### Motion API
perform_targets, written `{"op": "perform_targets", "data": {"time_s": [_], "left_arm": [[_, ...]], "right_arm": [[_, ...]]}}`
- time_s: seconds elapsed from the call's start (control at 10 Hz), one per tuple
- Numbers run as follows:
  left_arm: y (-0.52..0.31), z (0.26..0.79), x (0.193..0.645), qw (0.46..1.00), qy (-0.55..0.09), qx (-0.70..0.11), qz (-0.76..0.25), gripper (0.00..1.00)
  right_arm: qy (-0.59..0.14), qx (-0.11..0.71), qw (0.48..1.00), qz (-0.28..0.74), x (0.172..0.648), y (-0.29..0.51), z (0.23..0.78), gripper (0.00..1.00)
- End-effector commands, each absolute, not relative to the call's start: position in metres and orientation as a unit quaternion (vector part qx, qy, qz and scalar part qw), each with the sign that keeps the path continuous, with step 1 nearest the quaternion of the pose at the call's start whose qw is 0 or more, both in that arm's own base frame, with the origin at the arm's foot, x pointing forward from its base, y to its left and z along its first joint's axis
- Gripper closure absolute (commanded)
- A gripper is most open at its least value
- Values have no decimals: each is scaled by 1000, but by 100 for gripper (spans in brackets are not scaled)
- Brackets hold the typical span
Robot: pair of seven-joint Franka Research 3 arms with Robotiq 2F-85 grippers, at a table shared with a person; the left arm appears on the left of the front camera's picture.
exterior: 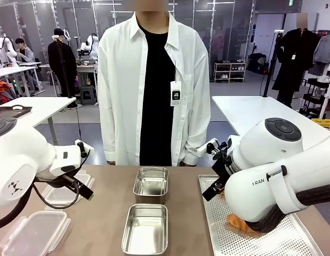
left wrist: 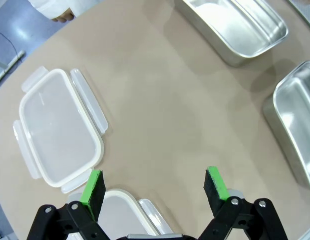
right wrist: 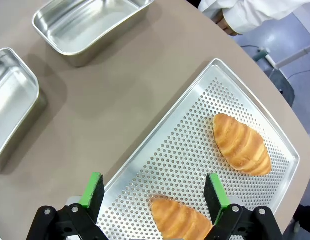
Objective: Place the bread into the airtight container.
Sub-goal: Pick up a Butter Roll and place it into an empty Airtight Container.
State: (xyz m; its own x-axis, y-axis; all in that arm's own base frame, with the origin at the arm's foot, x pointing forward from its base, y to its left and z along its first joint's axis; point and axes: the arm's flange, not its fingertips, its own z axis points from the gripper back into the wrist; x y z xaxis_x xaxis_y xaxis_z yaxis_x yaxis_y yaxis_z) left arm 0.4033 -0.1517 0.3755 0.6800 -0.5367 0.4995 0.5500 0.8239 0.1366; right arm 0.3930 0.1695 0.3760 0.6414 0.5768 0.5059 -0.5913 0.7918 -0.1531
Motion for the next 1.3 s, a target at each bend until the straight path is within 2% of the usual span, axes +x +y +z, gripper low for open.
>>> {"op": "perform_targets", "data": {"time_s": [0.0, 0.2, 0.3, 0.4, 0.5, 0.6, 0.7, 0.8, 0.9, 1.2], "left_arm": [[-152, 414, 419, 911, -266, 11, -317, 0], [-141, 487, 433, 915, -260, 11, -308, 0], [-128, 529, 436, 919, -256, -4, -299, 0], [-110, 581, 429, 924, -244, -53, -290, 0], [-86, 622, 413, 926, -201, -94, -305, 0], [-55, 658, 394, 916, -215, -119, -318, 0], [-20, 686, 376, 915, -217, -132, -315, 0], [10, 708, 356, 920, -220, -126, -299, 0], [41, 728, 331, 912, -250, -144, -291, 0], [90, 736, 292, 900, -289, -173, -276, 0]], "right_arm": [[-250, 34, 912, 323, 399, 165, 432, 0], [-244, 87, 924, 283, 409, 148, 511, 0], [-237, 84, 928, 276, 407, 135, 551, 0], [-232, 85, 925, 290, 395, 113, 598, 0], [-255, 36, 924, 281, 380, 88, 633, 0], [-259, 89, 915, 297, 359, 58, 663, 0], [-261, 91, 911, 305, 339, 25, 680, 0], [-268, 53, 911, 310, 319, -7, 694, 0], [-279, 51, 899, 333, 294, -37, 709, 0], [-292, 96, 902, 303, 271, -104, 716, 0]]}}
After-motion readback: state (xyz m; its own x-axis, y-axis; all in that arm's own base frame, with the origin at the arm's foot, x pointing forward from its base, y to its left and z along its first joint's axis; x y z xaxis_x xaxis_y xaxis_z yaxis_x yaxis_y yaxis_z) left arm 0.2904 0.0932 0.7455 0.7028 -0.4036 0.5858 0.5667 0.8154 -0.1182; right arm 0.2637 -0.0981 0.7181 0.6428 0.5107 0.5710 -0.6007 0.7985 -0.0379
